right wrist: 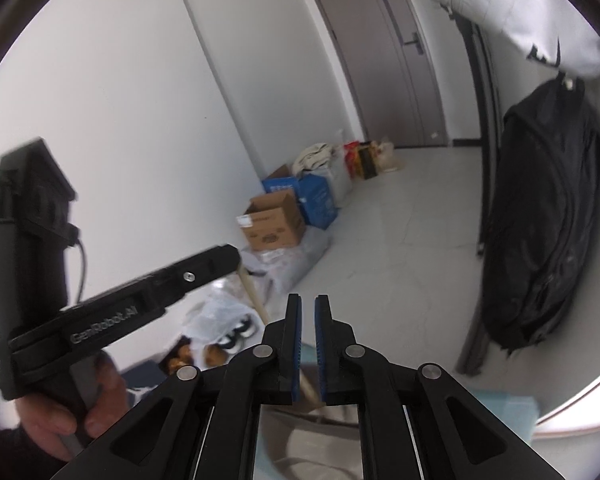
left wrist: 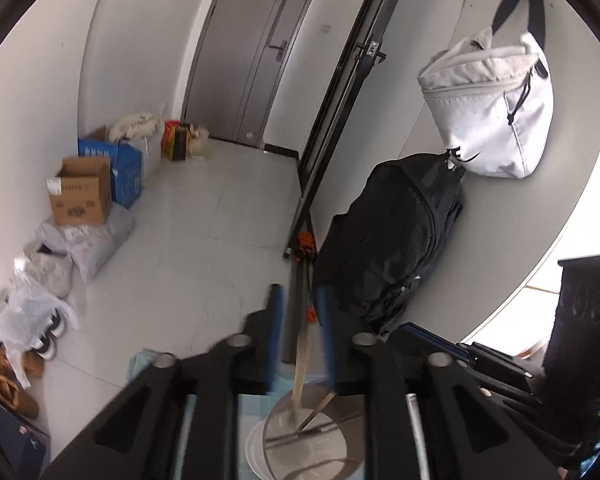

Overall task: Organize utensils
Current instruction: 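Open both tools to drop the chopsticks into the holder compartments, then lower the right tool onto the remaining chopsticks and close it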

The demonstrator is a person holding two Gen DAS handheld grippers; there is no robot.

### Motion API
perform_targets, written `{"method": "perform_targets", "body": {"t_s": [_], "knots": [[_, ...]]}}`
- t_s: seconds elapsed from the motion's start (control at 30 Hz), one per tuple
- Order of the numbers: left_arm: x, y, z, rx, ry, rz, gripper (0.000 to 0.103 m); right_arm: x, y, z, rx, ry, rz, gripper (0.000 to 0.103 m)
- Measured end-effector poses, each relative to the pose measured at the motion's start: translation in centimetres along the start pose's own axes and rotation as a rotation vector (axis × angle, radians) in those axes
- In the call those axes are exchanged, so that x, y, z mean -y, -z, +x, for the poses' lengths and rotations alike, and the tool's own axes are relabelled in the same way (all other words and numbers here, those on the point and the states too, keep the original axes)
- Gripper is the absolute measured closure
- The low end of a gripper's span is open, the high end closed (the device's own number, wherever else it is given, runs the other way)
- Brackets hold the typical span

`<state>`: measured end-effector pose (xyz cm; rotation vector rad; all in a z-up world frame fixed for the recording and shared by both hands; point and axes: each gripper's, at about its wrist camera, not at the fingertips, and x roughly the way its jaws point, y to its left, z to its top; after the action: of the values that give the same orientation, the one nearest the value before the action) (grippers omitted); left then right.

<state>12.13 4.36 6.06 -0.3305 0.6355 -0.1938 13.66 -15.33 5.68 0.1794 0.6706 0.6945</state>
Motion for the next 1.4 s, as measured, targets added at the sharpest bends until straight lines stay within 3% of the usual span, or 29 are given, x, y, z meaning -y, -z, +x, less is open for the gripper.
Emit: {"method": "perform_targets", "body": {"t_s": [0.03,0.07,0.13,0.43,0.57,0.63,0.8,1.2,1.33,1.4], "knots": [[-0.4,-0.1,-0.5,0.010,-0.009,-0.018,0.066,0.3,0.2,-0.4,0.006,-0.013,0.030,0.077],[-0.5,-0.1,-0.9,0.022,-0.012,-0.031,0.060,0.7,0.2,-0.7,0.015,-0.022,0.055,0.071],[-1.0,-0.1,-2.1,0.052,-0.028,-0.051,0.049,1.3,0.8,-2.0,0.040,-0.029,0.104,0.066],[-1.1,0.9,-4.2,0.060,-0.090,-0.066,0.048,1.3,3.2,-6.1,0.064,0.030,0.140,0.059],[-0.3,1.7,-5.5,0.067,-0.110,-0.051,0.046,0.7,3.9,-7.8,0.087,0.036,0.140,0.051],[0.2,2.2,-5.9,0.072,-0.132,-0.029,0.041,0.2,4.2,-8.7,0.098,0.032,0.137,0.047],[0.7,3.5,-6.9,0.067,-0.137,-0.023,0.041,-0.9,5.4,-10.3,0.104,0.020,0.119,0.046],[1.4,7.0,-8.1,0.054,-0.161,0.008,0.039,-1.7,9.9,-11.5,0.079,0.036,0.096,0.036],[1.3,8.8,-7.7,0.036,-0.161,0.002,0.029,-2.0,11.5,-11.3,0.057,0.040,0.062,0.035],[1.4,9.9,-7.4,0.022,-0.161,0.012,0.029,-2.1,12.3,-11.0,0.039,0.045,0.047,0.035]]}}
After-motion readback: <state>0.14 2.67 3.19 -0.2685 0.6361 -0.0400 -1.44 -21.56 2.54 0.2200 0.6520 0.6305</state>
